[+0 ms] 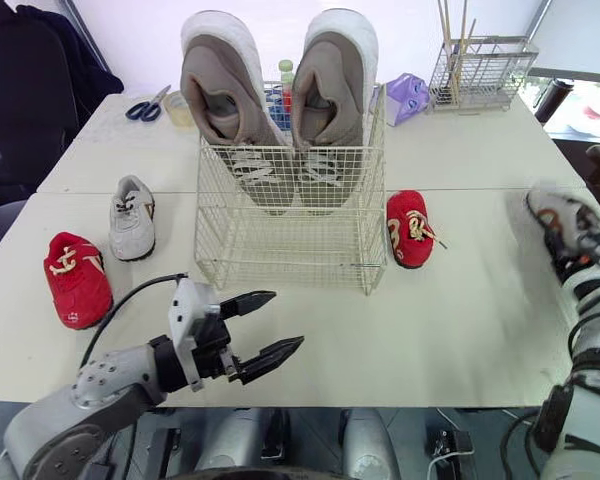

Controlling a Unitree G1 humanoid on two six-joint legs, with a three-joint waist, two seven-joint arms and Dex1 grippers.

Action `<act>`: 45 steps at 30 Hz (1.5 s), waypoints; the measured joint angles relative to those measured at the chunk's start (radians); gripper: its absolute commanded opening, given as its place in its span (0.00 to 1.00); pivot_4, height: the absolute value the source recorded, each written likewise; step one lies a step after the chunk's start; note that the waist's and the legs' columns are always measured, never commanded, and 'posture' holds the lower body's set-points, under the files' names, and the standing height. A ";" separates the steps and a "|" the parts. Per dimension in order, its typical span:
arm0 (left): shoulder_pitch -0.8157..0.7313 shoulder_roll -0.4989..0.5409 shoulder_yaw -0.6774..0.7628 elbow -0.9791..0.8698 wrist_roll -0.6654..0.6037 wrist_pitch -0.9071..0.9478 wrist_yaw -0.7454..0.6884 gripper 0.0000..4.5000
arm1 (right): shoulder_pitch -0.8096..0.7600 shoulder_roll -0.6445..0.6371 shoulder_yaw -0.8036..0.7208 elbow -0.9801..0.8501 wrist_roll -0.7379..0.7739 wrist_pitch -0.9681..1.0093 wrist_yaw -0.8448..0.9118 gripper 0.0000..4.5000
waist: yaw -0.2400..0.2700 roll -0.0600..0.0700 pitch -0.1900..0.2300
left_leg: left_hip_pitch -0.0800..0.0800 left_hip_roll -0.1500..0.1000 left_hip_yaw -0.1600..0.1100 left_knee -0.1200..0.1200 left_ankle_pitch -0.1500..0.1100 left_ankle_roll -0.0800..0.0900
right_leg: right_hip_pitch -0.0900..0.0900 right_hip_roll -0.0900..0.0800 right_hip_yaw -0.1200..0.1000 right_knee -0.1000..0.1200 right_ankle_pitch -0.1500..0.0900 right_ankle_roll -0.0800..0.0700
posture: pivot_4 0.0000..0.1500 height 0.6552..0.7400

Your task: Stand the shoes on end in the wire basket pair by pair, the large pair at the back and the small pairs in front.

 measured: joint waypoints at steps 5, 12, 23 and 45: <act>-0.009 0.110 0.150 -0.002 -0.209 0.048 -0.043 1.00 | -0.359 -0.154 -0.013 -0.101 0.063 0.002 0.089 0.46 | 0.000 0.005 0.002 | 0.002 0.001 0.000 -0.011 0.003 -0.005 | -0.003 0.002 0.000 0.000 0.000 0.000 | 1.00 1.00; -0.019 0.255 0.415 0.032 -0.535 0.066 0.029 1.00 | -0.640 -0.071 0.350 -0.610 0.265 0.481 0.630 0.46 | -0.019 -0.002 0.004 | -0.001 0.004 -0.004 -0.015 0.002 -0.003 | -0.011 0.003 -0.001 0.007 -0.002 -0.004 | 1.00 1.00; 0.323 0.475 1.176 0.274 -1.043 0.232 -0.057 1.00 | -0.678 -0.172 0.889 -0.910 0.395 0.400 1.051 0.46 | -0.002 -0.011 0.007 | -0.003 -0.010 -0.009 -0.014 0.001 -0.002 | -0.010 -0.005 0.000 -0.005 -0.004 -0.008 | 1.00 1.00; -0.806 0.507 0.124 0.603 -0.932 0.375 -0.370 1.00 | -0.857 -0.178 1.264 -0.969 0.391 -0.073 1.053 0.46 | -0.001 -0.021 0.012 | -0.012 -0.008 -0.005 -0.010 0.004 -0.005 | -0.020 -0.003 -0.002 0.008 -0.002 -0.002 | 1.00 1.00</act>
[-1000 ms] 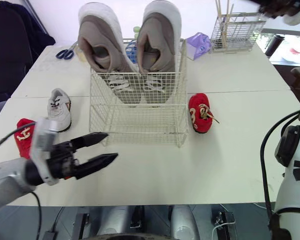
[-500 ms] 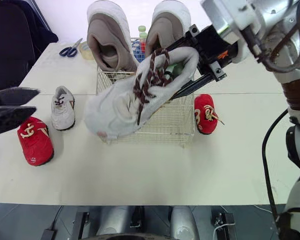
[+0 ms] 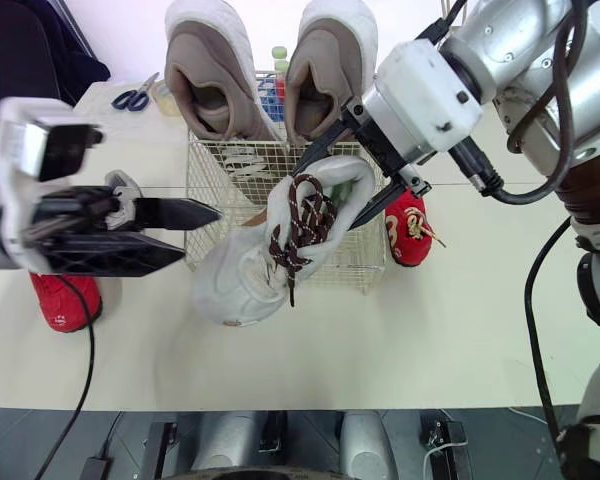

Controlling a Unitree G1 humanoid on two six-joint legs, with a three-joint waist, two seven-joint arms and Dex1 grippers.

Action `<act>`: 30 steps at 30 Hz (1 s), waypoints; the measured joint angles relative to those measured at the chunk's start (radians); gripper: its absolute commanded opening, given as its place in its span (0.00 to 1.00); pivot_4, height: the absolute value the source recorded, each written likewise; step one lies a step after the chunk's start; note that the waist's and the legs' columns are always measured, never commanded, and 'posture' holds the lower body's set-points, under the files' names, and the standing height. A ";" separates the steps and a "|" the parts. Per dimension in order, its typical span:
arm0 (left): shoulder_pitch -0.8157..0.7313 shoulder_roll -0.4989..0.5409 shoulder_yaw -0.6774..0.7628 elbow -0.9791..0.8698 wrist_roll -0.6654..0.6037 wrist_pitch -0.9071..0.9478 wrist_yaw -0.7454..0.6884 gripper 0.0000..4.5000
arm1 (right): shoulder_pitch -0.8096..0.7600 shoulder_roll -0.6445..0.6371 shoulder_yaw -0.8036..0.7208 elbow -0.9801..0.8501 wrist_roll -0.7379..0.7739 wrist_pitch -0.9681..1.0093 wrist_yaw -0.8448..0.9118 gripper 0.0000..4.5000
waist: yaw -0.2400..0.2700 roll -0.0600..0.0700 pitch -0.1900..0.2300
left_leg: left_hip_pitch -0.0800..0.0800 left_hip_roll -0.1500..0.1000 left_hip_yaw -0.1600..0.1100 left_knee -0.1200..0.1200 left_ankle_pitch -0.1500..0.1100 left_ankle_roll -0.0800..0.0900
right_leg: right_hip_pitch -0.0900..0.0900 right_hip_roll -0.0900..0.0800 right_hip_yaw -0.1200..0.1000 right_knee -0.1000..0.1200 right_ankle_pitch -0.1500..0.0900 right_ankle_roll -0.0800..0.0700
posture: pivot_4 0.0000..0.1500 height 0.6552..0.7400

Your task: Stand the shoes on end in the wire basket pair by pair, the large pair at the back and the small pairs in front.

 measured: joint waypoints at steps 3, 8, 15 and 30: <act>-0.044 -0.063 -0.071 0.040 0.129 0.044 -0.056 1.00 | -0.004 0.011 0.004 -0.003 -0.009 0.000 0.000 0.46 | 0.000 -0.001 0.001 | 0.000 0.000 0.000 0.000 0.000 0.000 | 0.000 0.000 0.000 0.000 0.000 0.000 | 1.00 1.00; -0.110 -0.150 -0.106 0.058 0.236 0.092 -0.150 0.81 | -0.006 0.017 0.013 -0.004 -0.021 0.003 0.000 0.46 | 0.001 -0.002 0.001 | -0.001 0.000 0.000 0.001 0.000 0.001 | 0.000 0.000 0.000 0.000 0.000 0.001 | 1.00 1.00; -0.102 -0.230 -0.096 0.059 0.290 0.117 -0.168 0.06 | -0.006 0.004 0.020 -0.021 -0.020 0.041 0.000 0.46 | 0.001 -0.003 0.002 | -0.001 0.001 -0.002 0.004 0.000 0.000 | 0.002 0.000 -0.001 0.000 0.000 0.001 | 1.00 1.00; 0.147 -0.358 0.194 -0.074 0.047 -0.022 0.169 0.04 | 0.182 0.011 -0.444 0.177 -0.093 0.535 -0.215 0.99 | 0.011 -0.004 0.001 | -0.001 0.000 -0.011 0.011 0.000 0.000 | 0.009 -0.001 -0.001 -0.001 0.000 0.000 | 1.00 1.00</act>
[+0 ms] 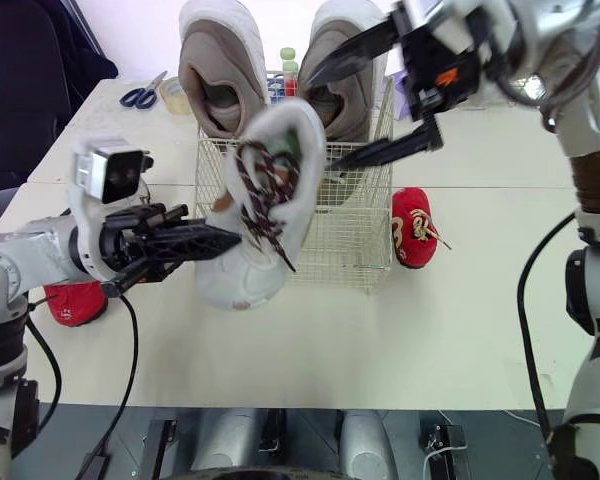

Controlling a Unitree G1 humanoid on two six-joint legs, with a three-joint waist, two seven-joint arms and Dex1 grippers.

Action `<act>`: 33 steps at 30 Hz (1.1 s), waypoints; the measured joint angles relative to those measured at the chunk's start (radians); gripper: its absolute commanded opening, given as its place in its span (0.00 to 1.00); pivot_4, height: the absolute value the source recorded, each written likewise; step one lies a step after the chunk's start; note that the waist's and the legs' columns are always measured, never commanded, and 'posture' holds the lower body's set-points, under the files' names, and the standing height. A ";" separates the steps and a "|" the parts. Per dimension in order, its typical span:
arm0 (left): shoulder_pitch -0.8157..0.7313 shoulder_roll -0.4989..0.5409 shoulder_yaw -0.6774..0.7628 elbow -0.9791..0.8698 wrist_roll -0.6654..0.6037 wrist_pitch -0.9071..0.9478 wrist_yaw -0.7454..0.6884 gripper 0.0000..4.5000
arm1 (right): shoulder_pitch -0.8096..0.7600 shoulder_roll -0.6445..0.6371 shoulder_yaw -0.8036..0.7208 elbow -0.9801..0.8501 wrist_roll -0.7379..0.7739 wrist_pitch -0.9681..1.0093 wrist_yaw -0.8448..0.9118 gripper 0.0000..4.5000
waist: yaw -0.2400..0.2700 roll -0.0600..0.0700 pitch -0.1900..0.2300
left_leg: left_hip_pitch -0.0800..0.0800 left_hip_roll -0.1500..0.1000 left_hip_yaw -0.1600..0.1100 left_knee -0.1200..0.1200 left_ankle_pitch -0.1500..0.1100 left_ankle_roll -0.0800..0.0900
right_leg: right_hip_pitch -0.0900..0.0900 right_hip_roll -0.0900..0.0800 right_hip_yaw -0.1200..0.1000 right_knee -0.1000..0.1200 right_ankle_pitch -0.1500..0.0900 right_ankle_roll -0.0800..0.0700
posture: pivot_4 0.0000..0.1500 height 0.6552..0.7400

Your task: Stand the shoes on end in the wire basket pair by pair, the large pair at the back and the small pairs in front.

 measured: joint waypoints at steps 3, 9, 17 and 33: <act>0.034 -0.021 0.050 -0.022 -0.040 -0.068 0.077 0.04 | 0.180 0.010 -0.236 -0.026 0.228 0.299 -0.158 0.99 | 0.003 0.001 0.000 | 0.000 0.000 -0.001 0.000 0.000 0.000 | 0.001 0.000 0.000 0.000 0.000 0.000 | 1.00 1.00; 0.028 -0.070 0.053 -0.032 -0.044 -0.130 0.113 0.04 | 0.403 0.196 -0.513 -0.183 0.692 0.637 -0.553 0.99 | -0.011 0.001 0.000 | 0.001 0.000 -0.001 0.000 0.001 -0.001 | 0.001 0.002 0.000 0.002 0.000 0.000 | 1.00 1.00; -0.021 -0.069 0.044 0.032 0.022 -0.132 0.029 0.04 | 0.444 0.358 -0.504 -0.340 1.008 0.688 -0.946 0.99 | -0.004 0.001 0.000 | 0.000 0.000 0.000 0.001 0.001 0.000 | 0.001 0.006 0.000 0.002 0.000 0.000 | 1.00 1.00; -0.091 -0.116 -0.025 0.103 0.148 -0.127 -0.068 0.04 | 0.416 0.381 -0.434 -0.427 1.107 0.663 -1.048 0.99 | -0.007 0.001 0.000 | -0.001 0.000 0.000 0.001 0.001 0.002 | 0.001 0.005 0.001 0.001 0.001 0.001 | 1.00 1.00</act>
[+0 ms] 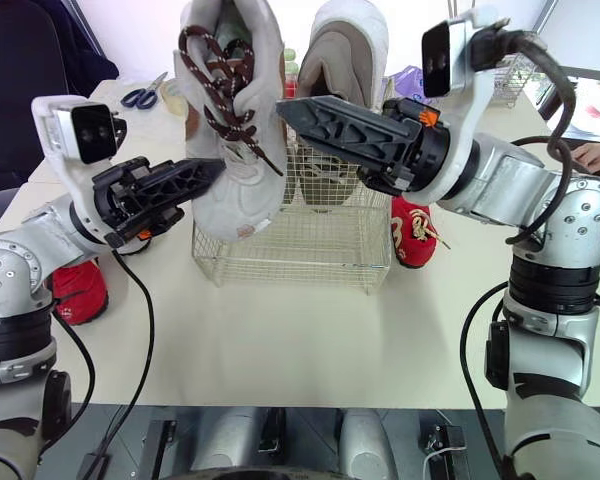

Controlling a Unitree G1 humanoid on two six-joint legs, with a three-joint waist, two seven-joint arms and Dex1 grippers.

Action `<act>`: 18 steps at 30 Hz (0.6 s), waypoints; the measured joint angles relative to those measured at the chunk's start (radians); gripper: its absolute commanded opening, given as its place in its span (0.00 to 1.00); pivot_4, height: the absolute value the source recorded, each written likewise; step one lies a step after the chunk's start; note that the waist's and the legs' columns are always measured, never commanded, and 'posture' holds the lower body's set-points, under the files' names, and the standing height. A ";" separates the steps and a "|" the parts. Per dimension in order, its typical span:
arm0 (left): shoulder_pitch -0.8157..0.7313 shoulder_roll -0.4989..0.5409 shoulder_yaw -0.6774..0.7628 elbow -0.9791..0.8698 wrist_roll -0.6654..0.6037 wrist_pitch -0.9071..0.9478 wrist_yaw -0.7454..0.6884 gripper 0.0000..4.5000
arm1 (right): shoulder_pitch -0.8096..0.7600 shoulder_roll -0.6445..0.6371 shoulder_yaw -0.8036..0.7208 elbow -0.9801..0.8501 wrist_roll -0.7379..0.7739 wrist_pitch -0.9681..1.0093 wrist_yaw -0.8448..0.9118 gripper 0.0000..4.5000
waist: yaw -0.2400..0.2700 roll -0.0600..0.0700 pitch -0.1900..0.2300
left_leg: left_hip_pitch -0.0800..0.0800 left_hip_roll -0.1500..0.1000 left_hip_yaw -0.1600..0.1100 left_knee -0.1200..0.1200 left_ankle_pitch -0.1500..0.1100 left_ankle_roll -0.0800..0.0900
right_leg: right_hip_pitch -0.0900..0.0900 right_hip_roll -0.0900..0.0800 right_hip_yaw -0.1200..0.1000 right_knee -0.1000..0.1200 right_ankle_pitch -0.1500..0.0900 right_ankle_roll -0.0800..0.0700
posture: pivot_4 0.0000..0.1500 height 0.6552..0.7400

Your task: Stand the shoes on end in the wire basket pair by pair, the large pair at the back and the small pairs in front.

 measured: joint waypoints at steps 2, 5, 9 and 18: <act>-0.001 -0.010 -0.004 0.000 0.017 0.000 -0.003 0.04 | -0.001 0.005 0.013 -0.010 -0.003 -0.004 -0.001 0.99 | 0.000 0.000 0.000 | 0.000 0.000 0.000 0.000 0.000 0.000 | 0.000 0.000 0.000 0.000 0.000 0.000 | 1.00 1.00; -0.002 -0.019 -0.010 0.000 0.030 0.003 -0.003 0.04 | -0.001 0.010 0.034 -0.030 -0.030 -0.012 -0.002 0.88 | 0.000 0.000 0.000 | 0.000 0.000 0.000 0.000 0.000 0.000 | 0.000 0.000 0.000 0.000 0.000 0.000 | 1.00 1.00; -0.002 -0.029 -0.010 0.000 0.031 0.003 -0.009 0.04 | -0.001 0.023 0.043 -0.030 -0.059 -0.024 -0.013 0.50 | 0.000 0.000 0.000 | 0.000 0.000 0.000 0.000 0.000 0.000 | 0.000 0.000 0.000 0.000 0.000 0.000 | 1.00 1.00; -0.008 -0.025 -0.007 0.006 0.042 0.006 -0.007 0.68 | -0.001 0.039 0.046 -0.030 -0.081 -0.040 -0.004 0.09 | 0.000 0.000 0.000 | 0.000 0.000 0.000 0.000 0.000 0.000 | 0.000 0.000 0.000 0.000 0.000 0.000 | 1.00 1.00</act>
